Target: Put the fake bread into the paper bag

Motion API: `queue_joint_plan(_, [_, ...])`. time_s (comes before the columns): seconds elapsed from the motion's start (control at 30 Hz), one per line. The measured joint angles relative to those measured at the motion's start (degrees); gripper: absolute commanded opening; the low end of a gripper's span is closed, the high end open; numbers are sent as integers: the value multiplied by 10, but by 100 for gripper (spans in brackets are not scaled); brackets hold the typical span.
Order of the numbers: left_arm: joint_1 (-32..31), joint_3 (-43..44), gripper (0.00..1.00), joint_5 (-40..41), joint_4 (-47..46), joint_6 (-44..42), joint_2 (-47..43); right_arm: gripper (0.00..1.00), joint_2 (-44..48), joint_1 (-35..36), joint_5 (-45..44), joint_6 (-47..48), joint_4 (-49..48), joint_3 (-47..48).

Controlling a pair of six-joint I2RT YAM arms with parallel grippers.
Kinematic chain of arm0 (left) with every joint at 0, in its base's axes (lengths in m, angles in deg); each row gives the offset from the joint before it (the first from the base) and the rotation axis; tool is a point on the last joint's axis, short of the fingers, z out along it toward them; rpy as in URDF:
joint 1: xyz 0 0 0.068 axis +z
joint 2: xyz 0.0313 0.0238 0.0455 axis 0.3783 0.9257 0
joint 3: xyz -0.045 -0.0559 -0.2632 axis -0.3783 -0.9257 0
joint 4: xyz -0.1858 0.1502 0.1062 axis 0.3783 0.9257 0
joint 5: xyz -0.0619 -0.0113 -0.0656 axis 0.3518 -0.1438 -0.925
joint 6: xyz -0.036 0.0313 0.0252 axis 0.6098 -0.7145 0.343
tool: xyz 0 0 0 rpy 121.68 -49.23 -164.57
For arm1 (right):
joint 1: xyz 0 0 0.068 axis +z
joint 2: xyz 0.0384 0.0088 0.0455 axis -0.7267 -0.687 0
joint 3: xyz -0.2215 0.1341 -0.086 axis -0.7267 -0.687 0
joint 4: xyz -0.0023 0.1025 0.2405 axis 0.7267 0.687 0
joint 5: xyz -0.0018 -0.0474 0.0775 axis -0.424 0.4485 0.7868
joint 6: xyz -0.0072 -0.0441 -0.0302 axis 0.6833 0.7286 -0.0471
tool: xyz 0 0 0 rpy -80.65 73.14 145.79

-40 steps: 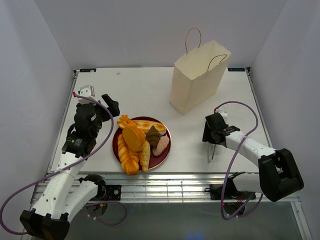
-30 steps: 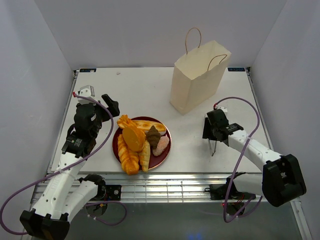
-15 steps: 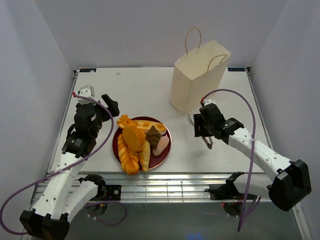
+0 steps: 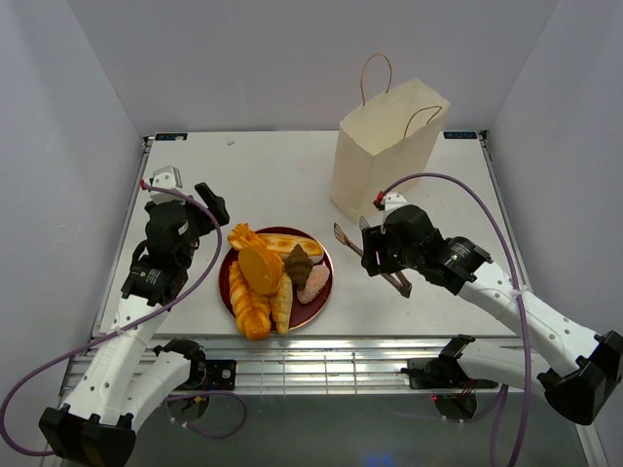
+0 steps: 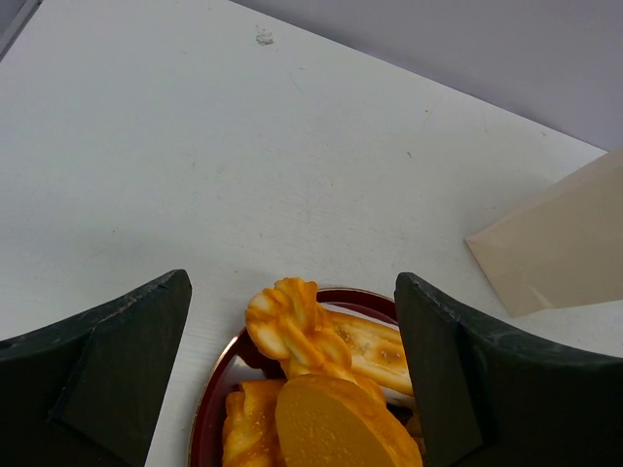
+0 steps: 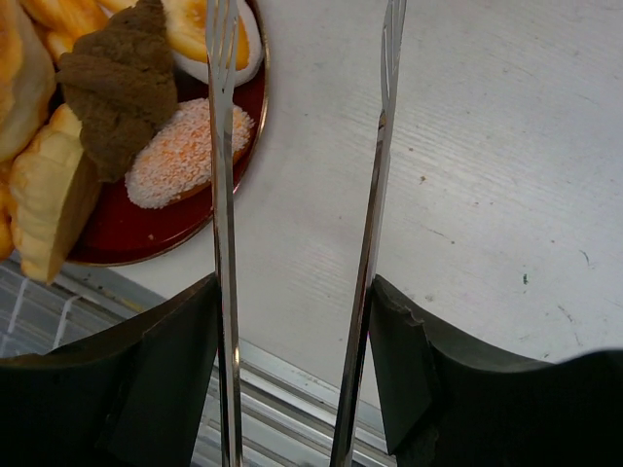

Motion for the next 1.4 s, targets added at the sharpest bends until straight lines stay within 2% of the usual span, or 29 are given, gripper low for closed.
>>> queue_joint_plan(0.27, [0,0,96,9,0,-2,0,64,2,81,10,-2,14,20])
queue_joint_plan(0.57, [0,0,96,18,0,-5,6,63,-37,179,-6,-5,16,86])
queue_joint_plan(1.4, [0,0,96,21,0,-6,11,67,-188,214,30,0,-40,179])
